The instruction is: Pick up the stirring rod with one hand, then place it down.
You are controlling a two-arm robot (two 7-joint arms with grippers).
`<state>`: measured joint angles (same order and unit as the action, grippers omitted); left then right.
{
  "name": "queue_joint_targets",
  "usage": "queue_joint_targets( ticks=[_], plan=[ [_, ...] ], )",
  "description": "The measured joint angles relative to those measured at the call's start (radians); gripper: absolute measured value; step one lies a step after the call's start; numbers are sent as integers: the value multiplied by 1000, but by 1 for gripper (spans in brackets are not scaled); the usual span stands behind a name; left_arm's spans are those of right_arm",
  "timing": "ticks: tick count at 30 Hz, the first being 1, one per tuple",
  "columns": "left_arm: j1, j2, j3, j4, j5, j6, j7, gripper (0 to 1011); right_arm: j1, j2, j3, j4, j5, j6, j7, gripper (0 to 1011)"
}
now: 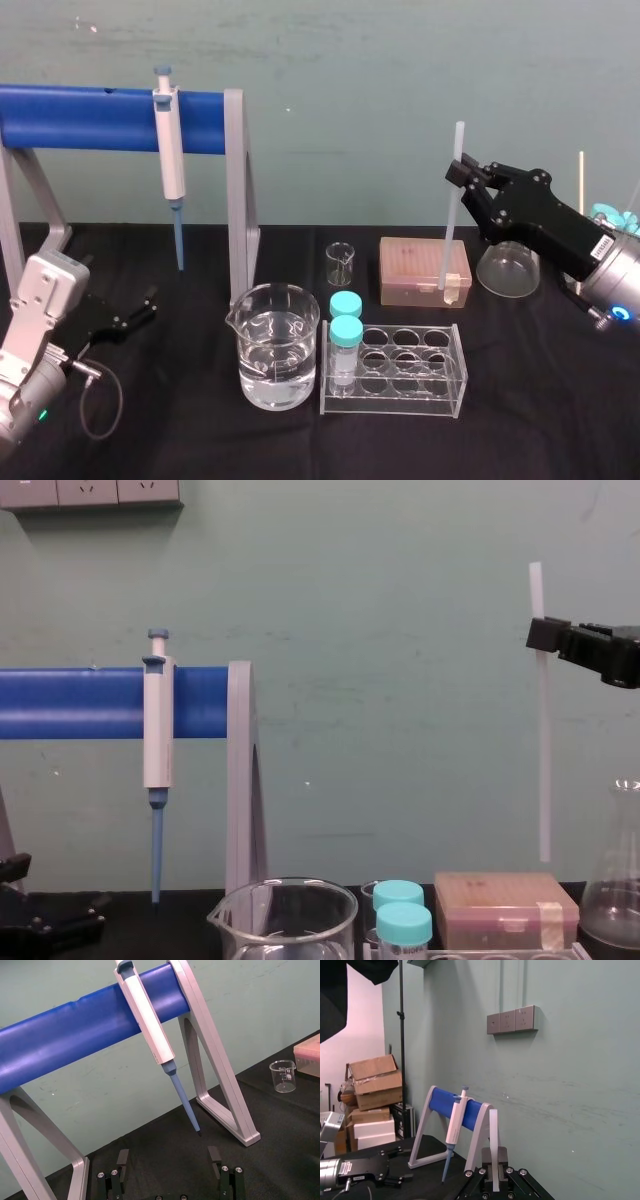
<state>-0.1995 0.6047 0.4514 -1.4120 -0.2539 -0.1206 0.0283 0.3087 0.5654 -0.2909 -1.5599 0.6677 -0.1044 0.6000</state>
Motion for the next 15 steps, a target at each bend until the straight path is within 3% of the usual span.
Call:
queue_joint_targets(
  ticks=[15],
  plan=[
    [0,0,0,0,0,0,0,1000,-9,6,5,-11,2,0,-5,60]
  ],
)
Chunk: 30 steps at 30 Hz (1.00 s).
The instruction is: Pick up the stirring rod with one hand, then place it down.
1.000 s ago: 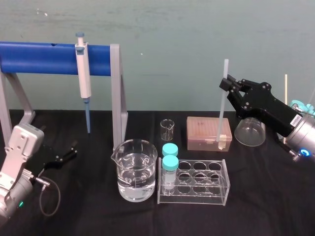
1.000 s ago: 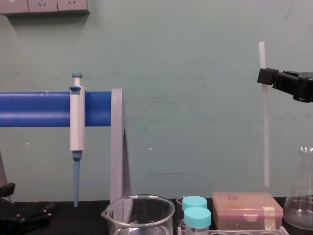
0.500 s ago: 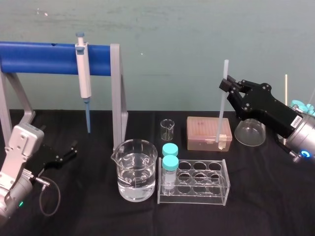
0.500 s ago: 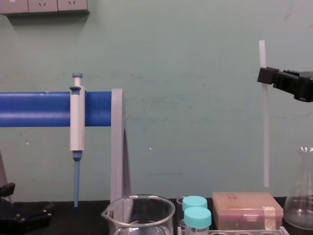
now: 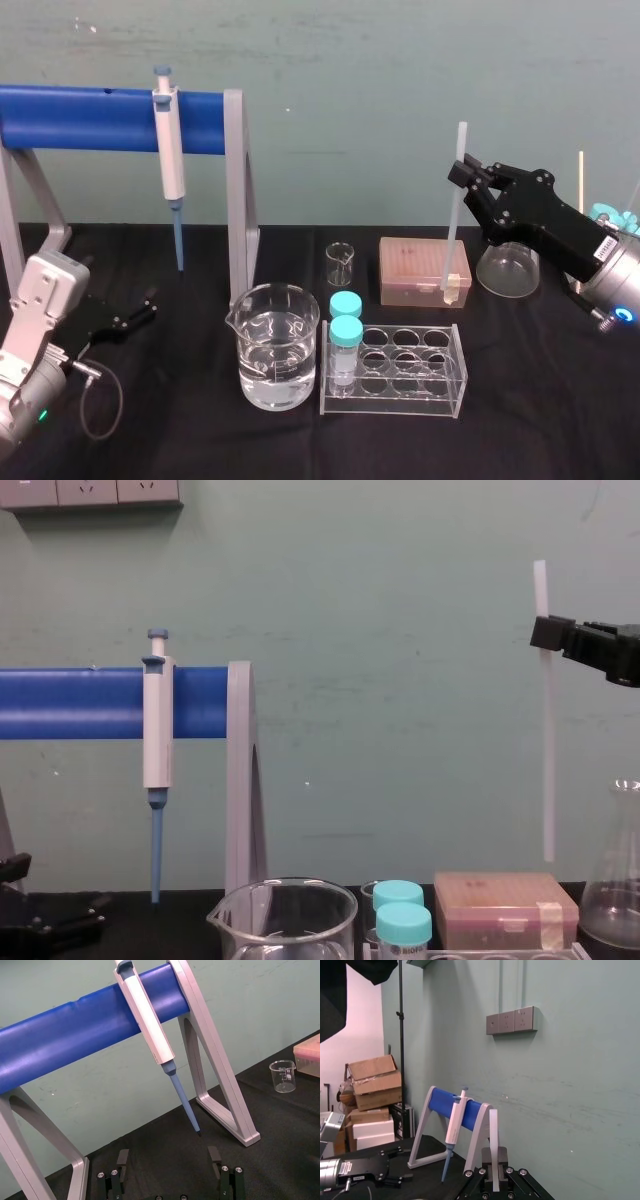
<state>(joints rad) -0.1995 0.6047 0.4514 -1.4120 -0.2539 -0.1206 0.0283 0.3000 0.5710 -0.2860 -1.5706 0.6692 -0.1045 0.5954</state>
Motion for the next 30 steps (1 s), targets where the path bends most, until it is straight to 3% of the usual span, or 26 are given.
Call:
queue_joint_targets(
  ticks=[13,17,25,30],
  plan=[
    [0,0,0,0,0,0,0,1000,-11,2,4,-5,5,-8,2,60],
    [0,0,0,0,0,0,0,1000,-24,6,8,-3,26,-22,31,60],
    [0,0,0,0,0,0,0,1000,-76,26,11,20,114,-71,154,60],
    [0,0,0,0,0,0,0,1000,-93,36,5,43,129,-88,184,60]
  ],
)
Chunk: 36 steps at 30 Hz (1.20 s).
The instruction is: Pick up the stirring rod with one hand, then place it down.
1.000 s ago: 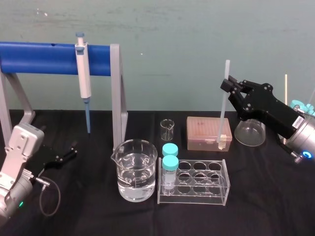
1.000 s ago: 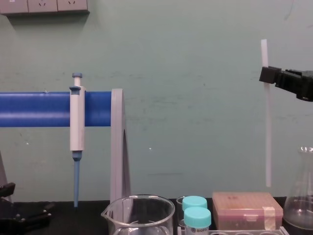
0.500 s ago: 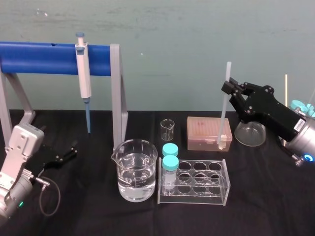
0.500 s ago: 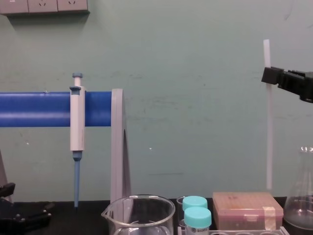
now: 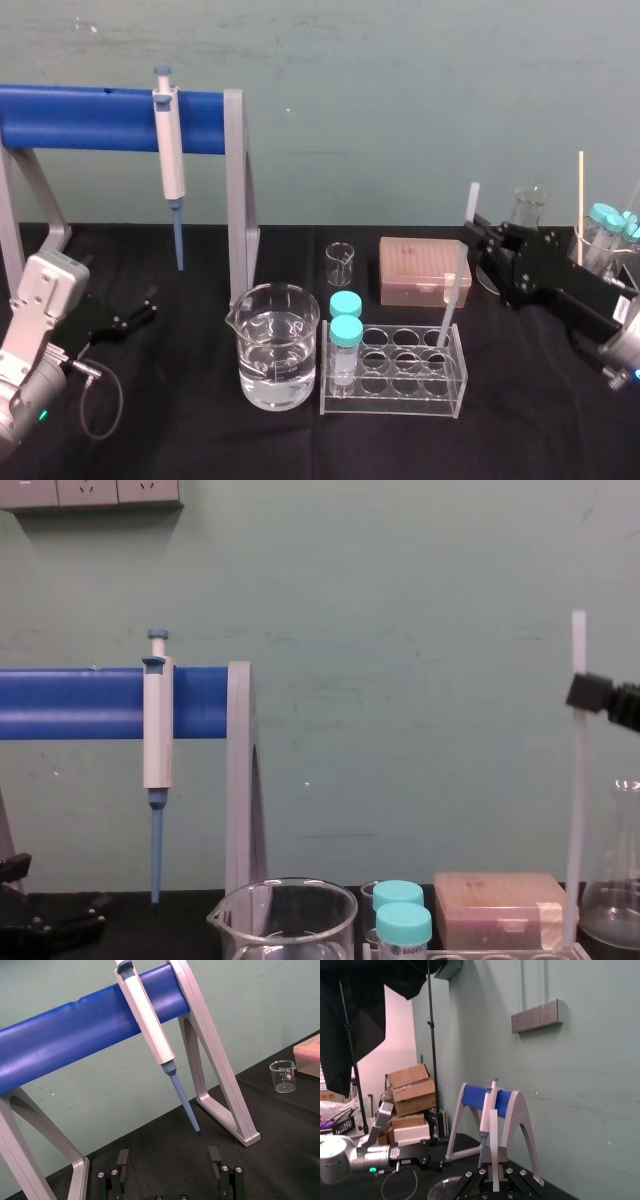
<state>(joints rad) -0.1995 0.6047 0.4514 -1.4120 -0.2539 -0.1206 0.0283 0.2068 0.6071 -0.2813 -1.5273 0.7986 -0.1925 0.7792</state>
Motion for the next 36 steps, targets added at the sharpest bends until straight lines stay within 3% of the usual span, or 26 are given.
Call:
queue_joint_targets(
  ticks=[22,36],
  plan=[
    [0,0,0,0,0,0,0,1000,46,-32,-53,133,-35,-58,54,60],
    [0,0,0,0,0,0,0,1000,63,-45,-76,194,-101,-92,55,60]
  ],
)
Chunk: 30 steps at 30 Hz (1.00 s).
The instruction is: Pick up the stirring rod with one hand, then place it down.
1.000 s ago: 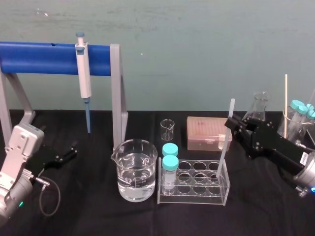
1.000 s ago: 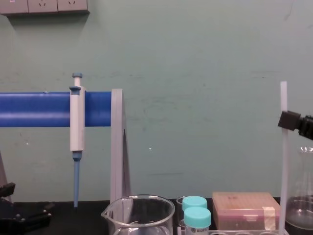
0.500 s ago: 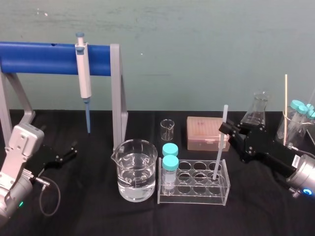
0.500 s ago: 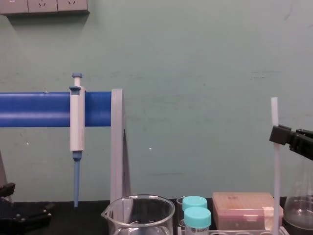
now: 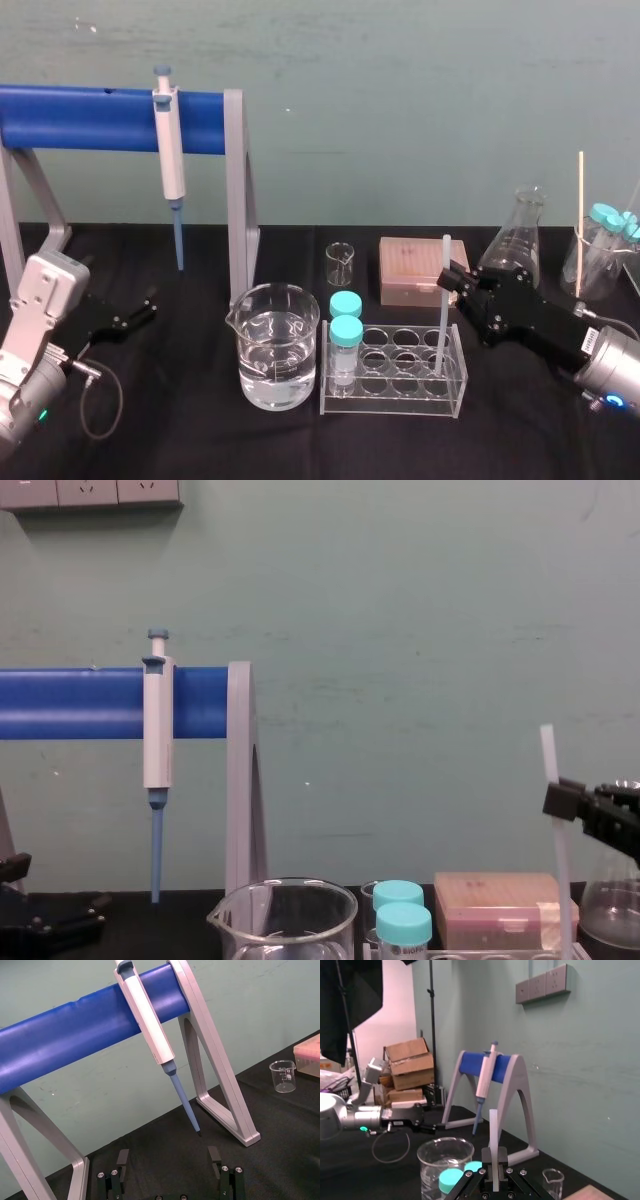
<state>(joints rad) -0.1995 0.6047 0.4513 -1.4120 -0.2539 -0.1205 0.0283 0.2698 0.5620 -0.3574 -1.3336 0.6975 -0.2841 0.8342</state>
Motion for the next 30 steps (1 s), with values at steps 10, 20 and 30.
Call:
queue_joint_targets(
  ticks=[10,20,30],
  plan=[
    [0,0,0,0,0,0,0,1000,12,-25,-4,53,-13,0,-10,60],
    [0,0,0,0,0,0,0,1000,19,-43,-12,82,-23,13,-14,60],
    [0,0,0,0,0,0,0,1000,14,-46,-18,85,-34,23,-25,60]
  ],
)
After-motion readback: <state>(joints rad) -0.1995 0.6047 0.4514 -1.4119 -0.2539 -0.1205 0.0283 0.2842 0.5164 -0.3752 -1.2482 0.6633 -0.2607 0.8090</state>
